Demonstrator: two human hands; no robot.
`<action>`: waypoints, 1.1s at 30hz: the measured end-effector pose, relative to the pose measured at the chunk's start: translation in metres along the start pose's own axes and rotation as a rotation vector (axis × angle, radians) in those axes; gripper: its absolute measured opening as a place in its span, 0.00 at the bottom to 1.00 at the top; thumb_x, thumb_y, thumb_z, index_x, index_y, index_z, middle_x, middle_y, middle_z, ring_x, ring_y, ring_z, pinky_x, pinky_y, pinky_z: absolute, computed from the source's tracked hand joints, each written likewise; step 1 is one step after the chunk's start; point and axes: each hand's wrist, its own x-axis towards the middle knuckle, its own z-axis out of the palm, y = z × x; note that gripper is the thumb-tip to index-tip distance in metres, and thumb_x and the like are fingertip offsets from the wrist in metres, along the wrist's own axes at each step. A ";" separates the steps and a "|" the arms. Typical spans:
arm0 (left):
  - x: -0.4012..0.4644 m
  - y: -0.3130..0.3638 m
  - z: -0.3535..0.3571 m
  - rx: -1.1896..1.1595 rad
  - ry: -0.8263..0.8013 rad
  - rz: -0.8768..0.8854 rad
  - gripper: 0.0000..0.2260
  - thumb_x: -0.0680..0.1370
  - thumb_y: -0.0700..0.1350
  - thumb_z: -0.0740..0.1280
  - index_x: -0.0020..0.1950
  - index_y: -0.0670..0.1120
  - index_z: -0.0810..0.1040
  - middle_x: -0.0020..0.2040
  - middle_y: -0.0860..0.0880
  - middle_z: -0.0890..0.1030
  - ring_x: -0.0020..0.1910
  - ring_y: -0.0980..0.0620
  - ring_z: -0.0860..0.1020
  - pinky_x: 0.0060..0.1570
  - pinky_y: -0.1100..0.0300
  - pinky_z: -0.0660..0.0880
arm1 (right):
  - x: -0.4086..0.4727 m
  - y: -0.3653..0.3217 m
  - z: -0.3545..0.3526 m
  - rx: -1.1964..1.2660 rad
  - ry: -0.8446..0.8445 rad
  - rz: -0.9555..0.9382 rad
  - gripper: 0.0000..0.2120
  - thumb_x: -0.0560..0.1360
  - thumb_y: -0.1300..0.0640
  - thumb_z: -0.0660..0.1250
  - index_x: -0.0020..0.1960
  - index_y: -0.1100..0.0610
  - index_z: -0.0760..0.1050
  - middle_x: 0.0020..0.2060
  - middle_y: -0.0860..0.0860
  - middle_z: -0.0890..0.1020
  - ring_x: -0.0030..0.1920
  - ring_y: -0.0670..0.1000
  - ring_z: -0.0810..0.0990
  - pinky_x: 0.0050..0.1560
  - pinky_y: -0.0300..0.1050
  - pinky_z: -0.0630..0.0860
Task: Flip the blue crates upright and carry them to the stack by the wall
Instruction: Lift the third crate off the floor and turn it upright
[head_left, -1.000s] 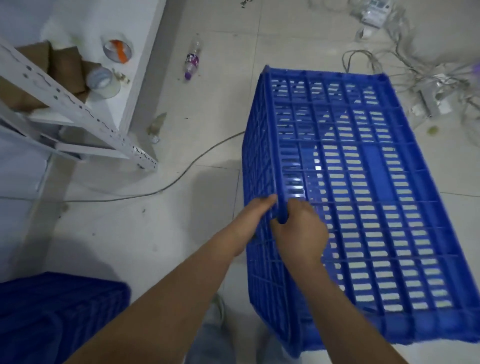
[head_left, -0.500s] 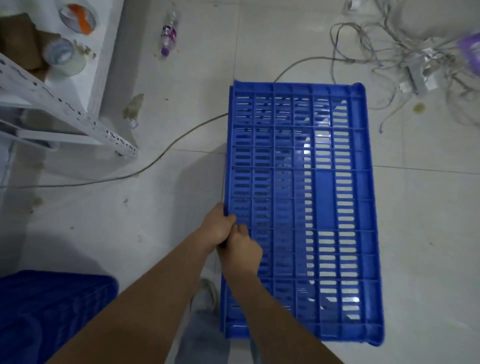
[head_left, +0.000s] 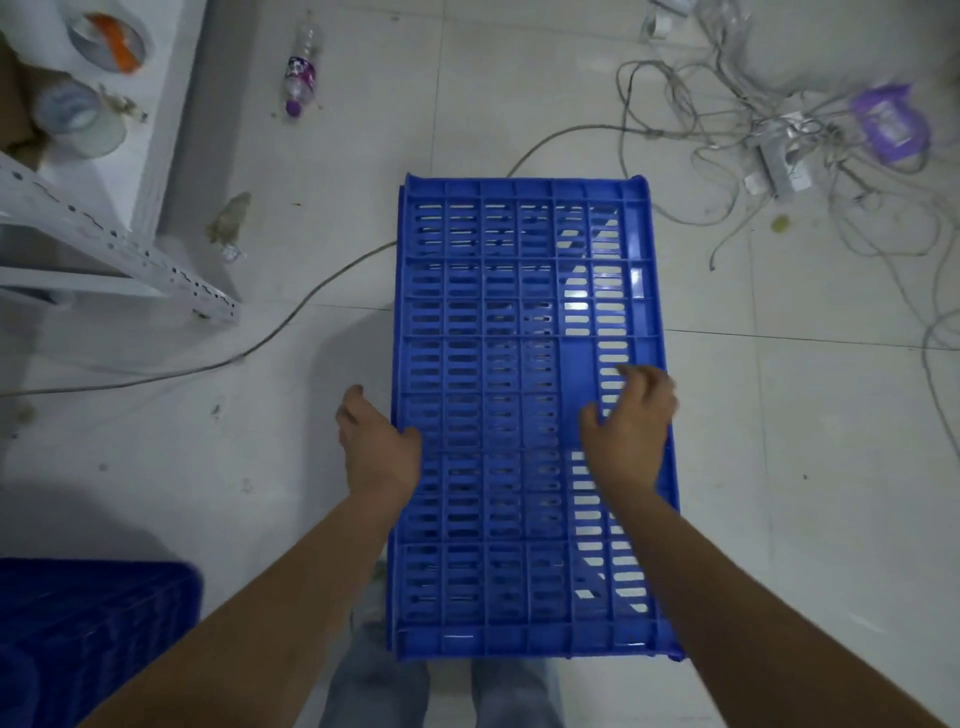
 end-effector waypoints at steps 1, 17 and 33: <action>-0.008 0.000 0.003 0.069 0.030 0.102 0.32 0.77 0.37 0.64 0.77 0.42 0.53 0.74 0.42 0.60 0.69 0.44 0.65 0.64 0.54 0.67 | 0.009 0.012 -0.009 0.015 0.012 0.131 0.27 0.74 0.60 0.67 0.70 0.63 0.65 0.69 0.59 0.65 0.67 0.58 0.65 0.62 0.51 0.71; -0.039 0.018 0.041 0.380 -0.376 -0.136 0.40 0.76 0.64 0.59 0.79 0.50 0.41 0.78 0.40 0.36 0.77 0.45 0.33 0.75 0.49 0.49 | 0.002 0.072 -0.037 0.561 -0.514 0.511 0.07 0.73 0.56 0.71 0.42 0.60 0.78 0.41 0.60 0.83 0.41 0.59 0.82 0.46 0.54 0.81; -0.027 0.056 0.047 -0.133 -0.489 -0.089 0.40 0.69 0.72 0.59 0.75 0.51 0.64 0.73 0.51 0.68 0.70 0.47 0.69 0.70 0.47 0.65 | -0.038 -0.010 -0.009 0.221 -0.428 0.139 0.10 0.77 0.56 0.66 0.40 0.56 0.66 0.30 0.49 0.68 0.32 0.53 0.68 0.36 0.49 0.67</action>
